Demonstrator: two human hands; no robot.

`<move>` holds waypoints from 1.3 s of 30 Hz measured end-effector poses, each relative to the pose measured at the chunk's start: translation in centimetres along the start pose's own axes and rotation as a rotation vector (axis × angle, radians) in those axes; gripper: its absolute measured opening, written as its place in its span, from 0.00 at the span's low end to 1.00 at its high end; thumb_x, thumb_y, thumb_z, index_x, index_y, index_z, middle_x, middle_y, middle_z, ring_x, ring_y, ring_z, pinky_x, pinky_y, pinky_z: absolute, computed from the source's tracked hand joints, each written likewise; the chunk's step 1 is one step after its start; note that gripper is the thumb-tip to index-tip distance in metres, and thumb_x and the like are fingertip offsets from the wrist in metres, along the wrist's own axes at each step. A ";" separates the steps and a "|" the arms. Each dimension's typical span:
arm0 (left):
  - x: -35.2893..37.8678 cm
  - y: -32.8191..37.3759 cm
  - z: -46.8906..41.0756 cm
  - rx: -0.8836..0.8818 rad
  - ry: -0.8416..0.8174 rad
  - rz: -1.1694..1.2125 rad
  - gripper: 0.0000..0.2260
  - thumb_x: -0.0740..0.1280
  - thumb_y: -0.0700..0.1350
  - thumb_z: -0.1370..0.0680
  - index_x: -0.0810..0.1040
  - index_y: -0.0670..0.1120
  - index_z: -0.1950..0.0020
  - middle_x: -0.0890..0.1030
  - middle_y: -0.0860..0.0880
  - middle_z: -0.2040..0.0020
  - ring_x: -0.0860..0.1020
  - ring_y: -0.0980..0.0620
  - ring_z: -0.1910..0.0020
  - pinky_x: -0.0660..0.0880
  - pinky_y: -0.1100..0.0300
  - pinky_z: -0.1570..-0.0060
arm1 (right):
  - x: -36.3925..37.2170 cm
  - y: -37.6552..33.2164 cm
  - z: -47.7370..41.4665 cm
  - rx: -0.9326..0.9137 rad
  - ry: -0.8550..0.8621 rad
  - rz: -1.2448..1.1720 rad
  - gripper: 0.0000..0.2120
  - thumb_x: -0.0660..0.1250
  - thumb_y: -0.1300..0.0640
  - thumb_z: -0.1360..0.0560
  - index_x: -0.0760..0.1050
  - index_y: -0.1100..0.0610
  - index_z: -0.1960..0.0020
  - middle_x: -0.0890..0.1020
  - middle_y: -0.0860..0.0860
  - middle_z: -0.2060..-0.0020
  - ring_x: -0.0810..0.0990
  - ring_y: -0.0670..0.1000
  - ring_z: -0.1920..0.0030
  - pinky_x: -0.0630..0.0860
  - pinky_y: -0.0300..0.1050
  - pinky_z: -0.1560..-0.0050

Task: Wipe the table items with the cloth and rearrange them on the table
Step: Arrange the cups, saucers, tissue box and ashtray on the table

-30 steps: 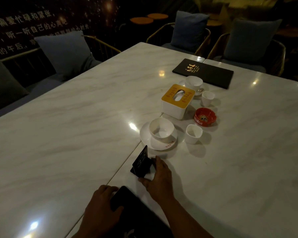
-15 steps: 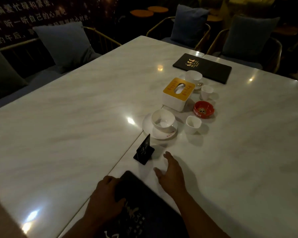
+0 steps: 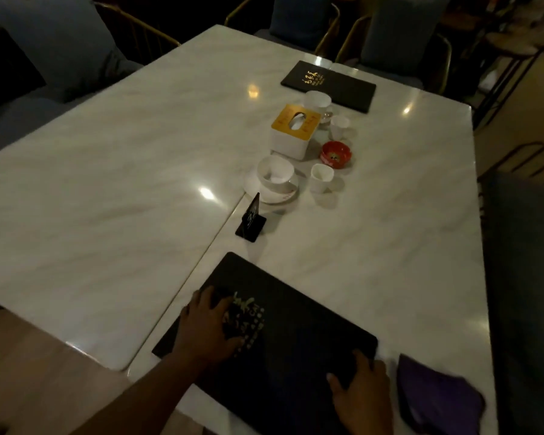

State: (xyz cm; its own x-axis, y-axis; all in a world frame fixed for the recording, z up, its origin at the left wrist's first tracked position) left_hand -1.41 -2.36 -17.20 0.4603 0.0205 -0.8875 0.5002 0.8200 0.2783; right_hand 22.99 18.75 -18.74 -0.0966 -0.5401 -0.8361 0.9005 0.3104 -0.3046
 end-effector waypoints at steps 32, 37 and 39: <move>0.2 -9.2 1.2 -0.441 -0.159 0.140 0.61 0.71 0.76 0.42 0.36 0.62 0.22 0.28 0.43 0.23 0.30 0.29 0.27 0.41 0.28 0.29 | 1.2 -15.6 -6.3 -0.566 -0.169 0.461 0.52 0.62 0.24 0.33 0.48 0.48 0.20 0.56 0.59 0.27 0.60 0.60 0.28 0.66 0.51 0.29; -0.4 -8.8 0.1 -0.450 -0.147 0.070 0.62 0.72 0.75 0.42 0.35 0.59 0.21 0.28 0.39 0.24 0.30 0.29 0.27 0.37 0.33 0.27 | 1.8 -17.5 -8.0 -0.736 -0.270 0.568 0.49 0.65 0.28 0.31 0.45 0.43 0.20 0.46 0.56 0.20 0.46 0.61 0.21 0.51 0.59 0.23; -0.4 -8.8 -0.3 -0.450 -0.158 0.084 0.62 0.73 0.73 0.41 0.34 0.59 0.22 0.27 0.39 0.24 0.30 0.29 0.27 0.37 0.34 0.27 | 1.8 -17.8 -8.6 -0.762 -0.266 0.626 0.50 0.60 0.23 0.33 0.45 0.43 0.20 0.48 0.57 0.21 0.48 0.63 0.22 0.51 0.60 0.23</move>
State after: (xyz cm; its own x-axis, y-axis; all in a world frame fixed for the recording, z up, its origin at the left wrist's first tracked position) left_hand -6.21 -9.44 -19.40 0.6084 0.0387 -0.7927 0.1058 0.9859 0.1293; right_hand 3.19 19.02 -18.72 0.4793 -0.2375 -0.8449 0.2393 0.9616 -0.1346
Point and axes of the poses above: each hand's wrist, its own z-axis away from the middle knuckle, its own x-axis out of the palm, y = z × x, the point moved 4 cm from there along -z, towards the middle knuckle
